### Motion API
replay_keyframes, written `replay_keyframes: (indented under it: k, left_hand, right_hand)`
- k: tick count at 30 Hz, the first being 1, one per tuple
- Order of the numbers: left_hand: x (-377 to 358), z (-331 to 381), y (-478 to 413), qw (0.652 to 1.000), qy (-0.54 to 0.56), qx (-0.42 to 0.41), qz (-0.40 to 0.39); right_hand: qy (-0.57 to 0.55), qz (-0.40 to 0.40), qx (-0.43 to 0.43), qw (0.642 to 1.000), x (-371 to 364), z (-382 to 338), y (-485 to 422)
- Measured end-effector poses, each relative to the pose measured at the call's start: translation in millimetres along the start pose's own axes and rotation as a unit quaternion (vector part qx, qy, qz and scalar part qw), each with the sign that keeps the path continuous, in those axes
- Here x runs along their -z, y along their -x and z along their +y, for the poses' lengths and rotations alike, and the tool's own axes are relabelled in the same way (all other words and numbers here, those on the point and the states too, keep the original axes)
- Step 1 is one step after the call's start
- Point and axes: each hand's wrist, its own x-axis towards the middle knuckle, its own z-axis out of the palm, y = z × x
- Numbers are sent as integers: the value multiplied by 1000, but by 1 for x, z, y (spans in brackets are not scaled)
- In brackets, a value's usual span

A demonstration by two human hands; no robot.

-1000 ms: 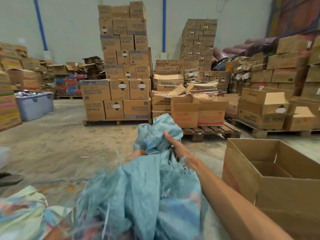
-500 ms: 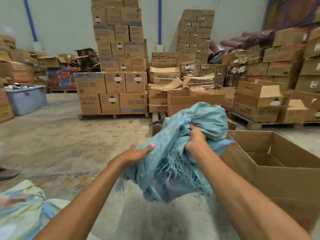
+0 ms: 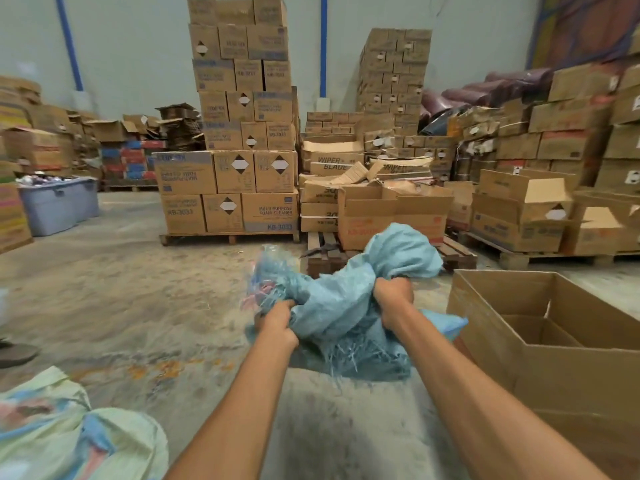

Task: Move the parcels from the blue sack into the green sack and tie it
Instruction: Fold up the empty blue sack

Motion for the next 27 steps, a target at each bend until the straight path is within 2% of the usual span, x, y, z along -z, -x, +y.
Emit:
replay_keyframes:
  k: [1, 2, 3, 5, 6, 7, 9, 11, 12, 14, 15, 17, 19, 22, 23, 24, 25, 27]
  left_hand:
    - [-6, 1, -15, 999, -2, -37, 25]
    - [-12, 6, -13, 991, -53, -98, 73]
    - [-22, 13, 14, 969, -110, -185, 118]
    - [-35, 20, 64, 907, -238, -334, 99]
    - [-36, 21, 78, 893, -269, -356, 60]
    - [-38, 25, 86, 902, -258, -346, 14]
    - [-34, 36, 102, 946, -177, -243, -122]
    - [-27, 44, 115, 954, -94, -147, -245]
    - [-26, 49, 122, 952, -74, -122, -270]
    - [-27, 48, 120, 962, -46, -96, -252]
    - [-27, 49, 113, 969, -27, -94, -225]
    - [-22, 53, 96, 989, -16, -87, -119]
    - [-13, 59, 90, 992, 0, -79, -101]
    - [-6, 64, 92, 993, 21, -88, -74]
    - [-3, 64, 87, 992, 34, -103, -70]
    - [1, 64, 86, 991, 55, -106, -64]
    - [4, 62, 71, 987, 77, -107, -95]
    - [5, 64, 85, 981, 97, -101, -136]
  right_hand:
    - [54, 14, 71, 996, 9, -4, 18]
    - [141, 33, 122, 982, 7, -5, 19]
    - [254, 50, 174, 950, 10, -4, 29]
    - [370, 86, 310, 872, 9, -10, 38]
    - [403, 86, 354, 840, 7, -10, 41]
    - [425, 86, 373, 820, 5, -13, 43]
    - [448, 110, 409, 787, 4, -17, 50]
    - [472, 112, 459, 745, 3, -15, 56]
    - [477, 90, 482, 730, 1, -15, 59]
    - [474, 15, 518, 712, -6, -12, 69]
    - [465, -38, 519, 716, -10, -10, 74]
    - [375, -167, 485, 772, -12, -6, 79]
    - [272, -255, 429, 823, -7, -1, 79]
    - [168, -337, 306, 875, -2, 4, 81]
    - [104, -332, 272, 897, -3, 3, 81]
    - [37, -290, 255, 922, -5, 1, 81]
    - [-11, -212, 236, 948, -6, -4, 82]
    - [1, -6, 166, 986, -7, -9, 75]
